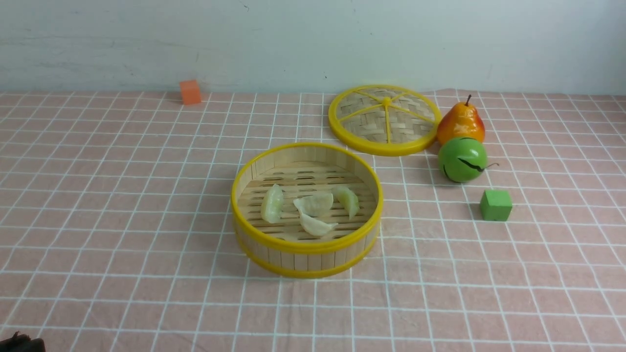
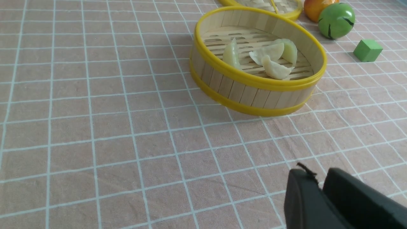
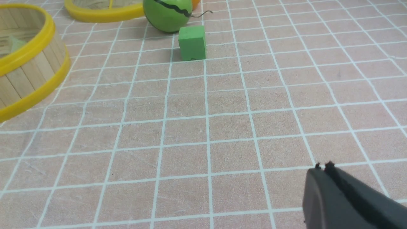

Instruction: Put the dumplings into the steamer on the table with the pink tablecloth.

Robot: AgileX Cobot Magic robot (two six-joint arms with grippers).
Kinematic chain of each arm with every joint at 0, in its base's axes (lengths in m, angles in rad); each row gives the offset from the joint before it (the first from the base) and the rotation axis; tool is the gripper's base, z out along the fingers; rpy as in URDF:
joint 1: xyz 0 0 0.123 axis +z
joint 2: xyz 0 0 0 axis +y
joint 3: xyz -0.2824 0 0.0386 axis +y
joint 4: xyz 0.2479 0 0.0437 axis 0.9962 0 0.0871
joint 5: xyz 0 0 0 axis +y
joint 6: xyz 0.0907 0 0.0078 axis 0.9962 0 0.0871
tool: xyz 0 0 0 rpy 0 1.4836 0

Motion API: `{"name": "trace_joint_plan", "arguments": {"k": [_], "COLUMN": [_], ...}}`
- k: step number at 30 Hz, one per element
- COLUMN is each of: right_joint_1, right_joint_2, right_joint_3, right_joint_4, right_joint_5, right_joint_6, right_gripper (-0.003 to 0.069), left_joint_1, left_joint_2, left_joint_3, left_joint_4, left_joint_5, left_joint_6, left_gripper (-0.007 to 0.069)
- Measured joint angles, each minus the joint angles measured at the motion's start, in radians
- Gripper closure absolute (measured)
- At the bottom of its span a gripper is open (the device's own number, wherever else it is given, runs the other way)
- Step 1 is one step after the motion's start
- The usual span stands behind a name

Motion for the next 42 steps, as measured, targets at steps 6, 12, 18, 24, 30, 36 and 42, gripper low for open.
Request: {"name": "trace_joint_plan", "arguments": {"k": [6, 12, 18, 24, 30, 36, 42], "right_joint_1": [0.0, -0.001, -0.001, -0.001, -0.001, -0.001, -0.001], "right_joint_2": [0.0, 0.0, 0.0, 0.0, 0.0, 0.0, 0.0], "right_joint_3": [0.0, 0.0, 0.0, 0.0, 0.0, 0.0, 0.0], "right_joint_4": [0.0, 0.0, 0.0, 0.001, 0.001, 0.001, 0.001], "right_joint_5": [0.0, 0.0, 0.0, 0.0, 0.0, 0.0, 0.0], "right_joint_6": [0.0, 0.0, 0.0, 0.0, 0.0, 0.0, 0.0], "right_gripper": [0.0662, 0.0659, 0.0652, 0.0648, 0.0645, 0.0638, 0.0638], "left_joint_1": [0.0, 0.015, 0.155, 0.384, 0.512, 0.514, 0.499], "left_joint_2": [0.0, -0.001, -0.068, -0.201, -0.209, -0.209, -0.209], "left_joint_3": [0.001, 0.036, 0.136, 0.283, 0.371, 0.387, 0.387], "left_joint_4": [0.0, 0.0, 0.0, -0.017, -0.042, -0.041, -0.072], "left_joint_5": [0.0, -0.021, -0.231, -0.397, -0.403, -0.298, -0.207], "left_joint_6": [0.0, 0.0, -0.036, -0.048, -0.048, -0.023, 0.005], "left_gripper": [0.0533, 0.0533, 0.0624, 0.0638, 0.0638, 0.0638, 0.0638]}}
